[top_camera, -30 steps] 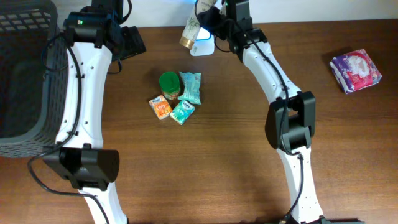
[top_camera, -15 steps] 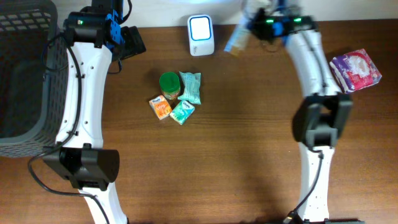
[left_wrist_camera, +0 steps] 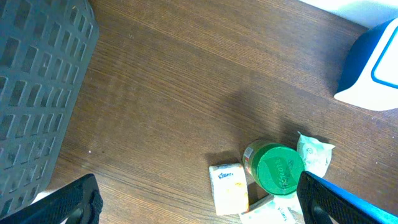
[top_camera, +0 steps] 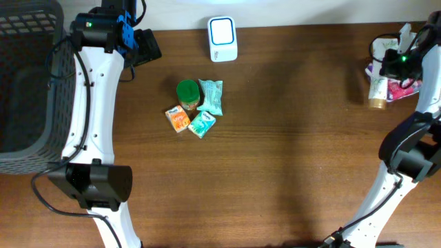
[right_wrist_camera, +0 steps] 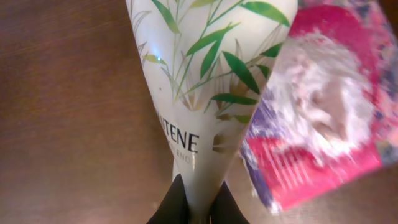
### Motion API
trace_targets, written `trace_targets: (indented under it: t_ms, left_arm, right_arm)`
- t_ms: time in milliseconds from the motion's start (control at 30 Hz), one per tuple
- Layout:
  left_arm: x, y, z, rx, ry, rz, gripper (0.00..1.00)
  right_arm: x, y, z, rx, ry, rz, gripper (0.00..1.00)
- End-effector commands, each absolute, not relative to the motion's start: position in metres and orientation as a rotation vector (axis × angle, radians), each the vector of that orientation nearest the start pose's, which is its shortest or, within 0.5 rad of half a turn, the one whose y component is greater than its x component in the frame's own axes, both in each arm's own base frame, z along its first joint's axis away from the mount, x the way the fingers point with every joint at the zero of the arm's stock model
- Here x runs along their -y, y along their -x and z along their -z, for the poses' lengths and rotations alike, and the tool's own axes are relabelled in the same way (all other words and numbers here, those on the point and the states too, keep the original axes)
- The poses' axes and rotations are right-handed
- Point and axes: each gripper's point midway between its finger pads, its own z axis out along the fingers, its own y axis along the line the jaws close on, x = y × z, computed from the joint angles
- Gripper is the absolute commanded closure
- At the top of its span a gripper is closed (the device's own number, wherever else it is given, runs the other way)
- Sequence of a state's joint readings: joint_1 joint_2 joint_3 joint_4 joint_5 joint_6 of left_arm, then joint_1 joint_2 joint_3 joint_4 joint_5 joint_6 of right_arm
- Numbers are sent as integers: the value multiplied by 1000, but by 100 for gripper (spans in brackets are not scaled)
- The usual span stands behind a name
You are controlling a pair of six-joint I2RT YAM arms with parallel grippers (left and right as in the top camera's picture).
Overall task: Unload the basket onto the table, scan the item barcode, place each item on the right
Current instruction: 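Carry the tube to the far right and set it by the pink pack, then reach the right gripper to the mint-green wipes pack and grasp it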
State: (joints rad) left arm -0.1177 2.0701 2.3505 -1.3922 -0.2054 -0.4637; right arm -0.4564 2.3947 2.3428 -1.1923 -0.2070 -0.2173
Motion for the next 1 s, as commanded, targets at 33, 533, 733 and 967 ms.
trace_targets:
  t_ms: [33, 533, 733, 967]
  left_arm:
    - [23, -474, -250, -2605, 500, -90, 1]
    - [23, -474, -250, -2605, 500, -90, 1]
    - [23, -474, -250, -2605, 500, -90, 1]
    - [23, -474, -250, -2605, 500, -90, 1]
  right_arm:
    - [190, -513, -81, -2758, -175, -122, 96]
    - [214, -516, -177, -2625, -414, 329, 1]
    - [10, -498, -267, -2578, 14, -437, 1]
    - [-154, -487, -202, -2719, 242, -751, 1]
